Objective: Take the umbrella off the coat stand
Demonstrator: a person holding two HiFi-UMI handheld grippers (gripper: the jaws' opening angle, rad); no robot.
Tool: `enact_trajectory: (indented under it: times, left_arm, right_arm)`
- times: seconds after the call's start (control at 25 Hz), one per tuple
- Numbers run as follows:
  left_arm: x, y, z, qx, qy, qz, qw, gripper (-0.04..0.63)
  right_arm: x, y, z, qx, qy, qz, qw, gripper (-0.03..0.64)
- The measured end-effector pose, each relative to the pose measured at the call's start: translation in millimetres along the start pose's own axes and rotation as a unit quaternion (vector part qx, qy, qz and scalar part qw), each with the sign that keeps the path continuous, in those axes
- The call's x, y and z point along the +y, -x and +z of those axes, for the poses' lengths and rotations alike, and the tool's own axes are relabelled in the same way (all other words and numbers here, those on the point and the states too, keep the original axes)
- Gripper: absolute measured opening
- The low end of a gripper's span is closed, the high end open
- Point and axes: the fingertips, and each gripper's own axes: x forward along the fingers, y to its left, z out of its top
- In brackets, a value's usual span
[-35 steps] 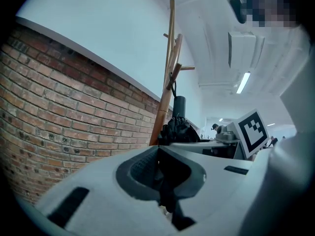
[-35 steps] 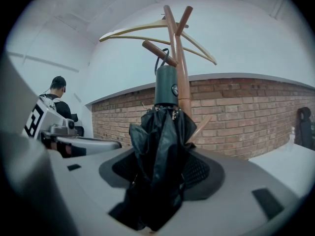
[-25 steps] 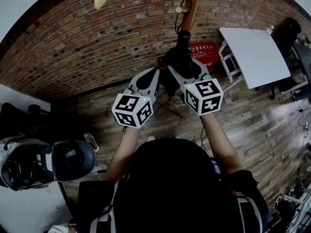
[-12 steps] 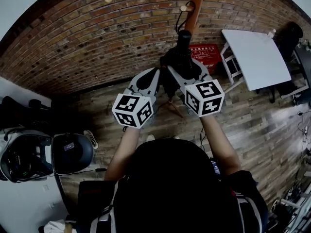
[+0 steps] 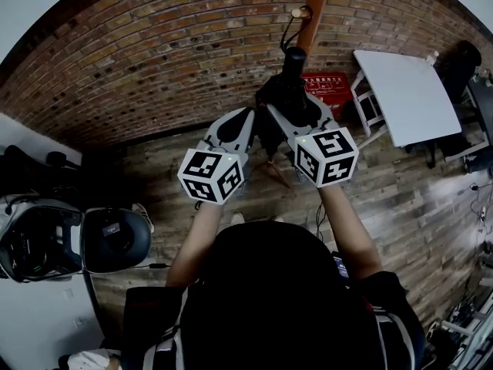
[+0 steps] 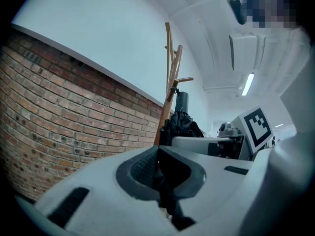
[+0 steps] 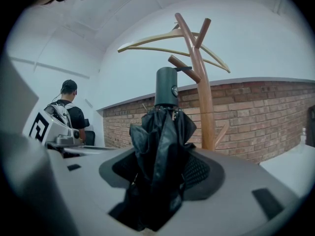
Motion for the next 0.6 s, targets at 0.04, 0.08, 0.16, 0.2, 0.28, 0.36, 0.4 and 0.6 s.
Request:
enact_trajectory:
  times: [0.04, 0.08, 0.16, 0.2, 0.28, 0.36, 0.4, 0.6]
  left_arm:
    - [0, 1, 0, 0.000, 0.000, 0.000, 1.0000, 0.018]
    - [0, 2, 1, -0.001, 0.000, 0.000, 1.0000, 0.018]
    - [0, 5, 3, -0.002, -0.001, -0.001, 1.0000, 0.018]
    - [0, 6, 4, -0.003, -0.001, -0.002, 1.0000, 0.018]
    - [-1, 6, 6, -0.005, -0.003, -0.005, 1.0000, 0.018]
    - [-1, 7, 9, -0.007, -0.003, -0.009, 0.9999, 0.018]
    - [-1, 7, 10, -0.007, -0.004, -0.010, 0.9999, 0.018]
    - [0, 12, 12, -0.008, -0.006, -0.015, 0.9998, 0.018]
  right_arm:
    - [1, 0, 1, -0.001, 0.000, 0.000, 1.000, 0.264]
    - [2, 0, 2, -0.002, -0.001, 0.001, 1.000, 0.264]
    - [4, 0, 3, -0.004, -0.001, 0.001, 1.000, 0.264]
    - [5, 0, 4, -0.005, -0.002, 0.001, 1.000, 0.264]
    - [6, 0, 4, -0.005, -0.005, 0.000, 1.000, 0.264]
    - [7, 0, 3, -0.005, -0.009, -0.001, 1.000, 0.264]
    - [8, -1, 3, -0.006, -0.011, -0.001, 1.000, 0.264]
    - [11, 0, 5, -0.011, -0.016, -0.005, 1.000, 0.264]
